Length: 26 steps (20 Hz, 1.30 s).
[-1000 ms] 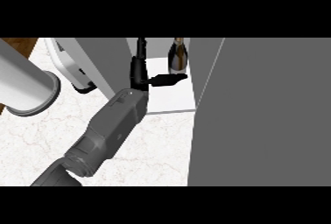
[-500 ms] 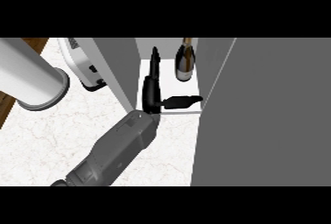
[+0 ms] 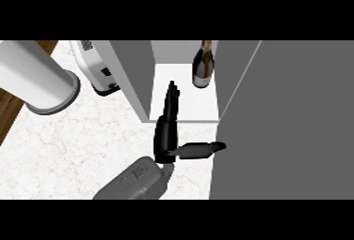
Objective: Pick up the wine, place it into the cabinet and close the cabinet
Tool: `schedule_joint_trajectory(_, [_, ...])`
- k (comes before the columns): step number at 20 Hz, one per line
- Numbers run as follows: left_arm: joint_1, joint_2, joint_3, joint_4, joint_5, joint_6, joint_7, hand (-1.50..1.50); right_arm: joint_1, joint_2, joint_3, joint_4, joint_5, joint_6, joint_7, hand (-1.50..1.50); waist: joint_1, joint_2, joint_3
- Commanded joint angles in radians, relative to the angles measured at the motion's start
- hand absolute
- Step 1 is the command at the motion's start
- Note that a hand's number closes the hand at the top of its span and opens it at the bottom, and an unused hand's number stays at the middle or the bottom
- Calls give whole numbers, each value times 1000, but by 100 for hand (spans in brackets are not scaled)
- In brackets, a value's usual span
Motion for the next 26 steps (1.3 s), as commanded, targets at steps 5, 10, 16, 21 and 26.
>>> schedule_joint_trajectory(5, [249, 162, -45, -334, -83, -17, 53, -150, 58, -1, -38, -78, -24, -3, 12, -150, -2, 2, 0])
schedule_joint_trajectory(10, [434, 304, -131, -610, -148, 73, 83, 150, 43, -49, -92, -70, -71, 13, 13, -150, 2, 0, 0])
schedule_joint_trajectory(16, [542, 426, -137, -662, -170, -22, 81, 150, 112, -116, -60, 2, -14, 201, -31, 150, -3, 3, 0])
schedule_joint_trajectory(21, [639, 566, -71, -759, -148, -80, 52, 150, 177, -185, -19, -24, -86, 366, -58, 150, 3, 1, 0])
schedule_joint_trajectory(26, [671, 658, 37, -803, -93, -157, 56, 150, 210, -197, 136, -34, -158, 391, 17, 150, 7, 3, -1])
